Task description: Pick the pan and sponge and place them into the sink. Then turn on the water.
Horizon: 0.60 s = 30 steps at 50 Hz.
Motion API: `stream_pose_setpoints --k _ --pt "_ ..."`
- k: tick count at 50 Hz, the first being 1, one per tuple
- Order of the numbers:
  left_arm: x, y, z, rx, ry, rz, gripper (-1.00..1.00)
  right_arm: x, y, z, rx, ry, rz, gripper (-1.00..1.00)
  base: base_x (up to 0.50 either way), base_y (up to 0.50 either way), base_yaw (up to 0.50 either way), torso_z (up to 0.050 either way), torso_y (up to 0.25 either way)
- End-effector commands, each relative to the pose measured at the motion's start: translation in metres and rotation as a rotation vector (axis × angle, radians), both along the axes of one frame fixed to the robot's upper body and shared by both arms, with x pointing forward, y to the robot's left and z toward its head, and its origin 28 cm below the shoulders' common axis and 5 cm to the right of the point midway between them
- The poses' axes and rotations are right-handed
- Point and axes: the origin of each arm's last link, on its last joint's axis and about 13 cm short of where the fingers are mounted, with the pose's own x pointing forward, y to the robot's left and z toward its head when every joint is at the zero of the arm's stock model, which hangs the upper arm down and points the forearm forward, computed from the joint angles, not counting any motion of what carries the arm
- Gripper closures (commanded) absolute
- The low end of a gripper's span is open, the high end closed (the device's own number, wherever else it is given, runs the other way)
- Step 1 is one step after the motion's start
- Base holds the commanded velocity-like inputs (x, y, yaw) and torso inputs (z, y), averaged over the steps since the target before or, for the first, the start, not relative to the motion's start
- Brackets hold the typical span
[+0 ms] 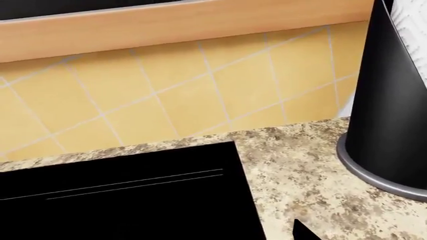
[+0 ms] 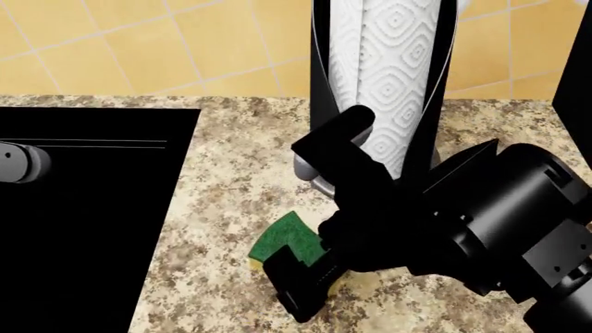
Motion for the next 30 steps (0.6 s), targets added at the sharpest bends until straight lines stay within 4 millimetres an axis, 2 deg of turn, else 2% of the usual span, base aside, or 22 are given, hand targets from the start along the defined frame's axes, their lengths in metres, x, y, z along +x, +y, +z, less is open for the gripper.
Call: stream_pose_setpoints --k 1,9,21,30 --pt "0.0017 0.0015 0.0018 0.001 -0.004 0.011 -1.00 -0.0072 -0.0019 0.0024 -0.006 -0.032 0.023 1.00 0.00 0.00 0.00 0.000 0.000" --pt "0.0001 0.0013 -0.0021 -0.008 0.000 0.010 -1.00 -0.0094 -0.0027 -0.0009 -0.022 -0.023 0.029 1.00 0.00 0.00 0.00 0.000 0.000" --pt "-0.0021 0.0024 -0.0028 -0.014 0.000 0.014 -1.00 -0.0114 -0.0016 -0.0019 -0.027 -0.021 0.037 1.00 0.00 0.33 0.00 0.000 0.000" --pt "-0.0022 0.0028 -0.0018 -0.015 -0.005 0.013 -1.00 -0.0131 -0.0015 -0.0023 -0.025 -0.019 0.038 1.00 0.00 0.50 0.00 0.000 0.000"
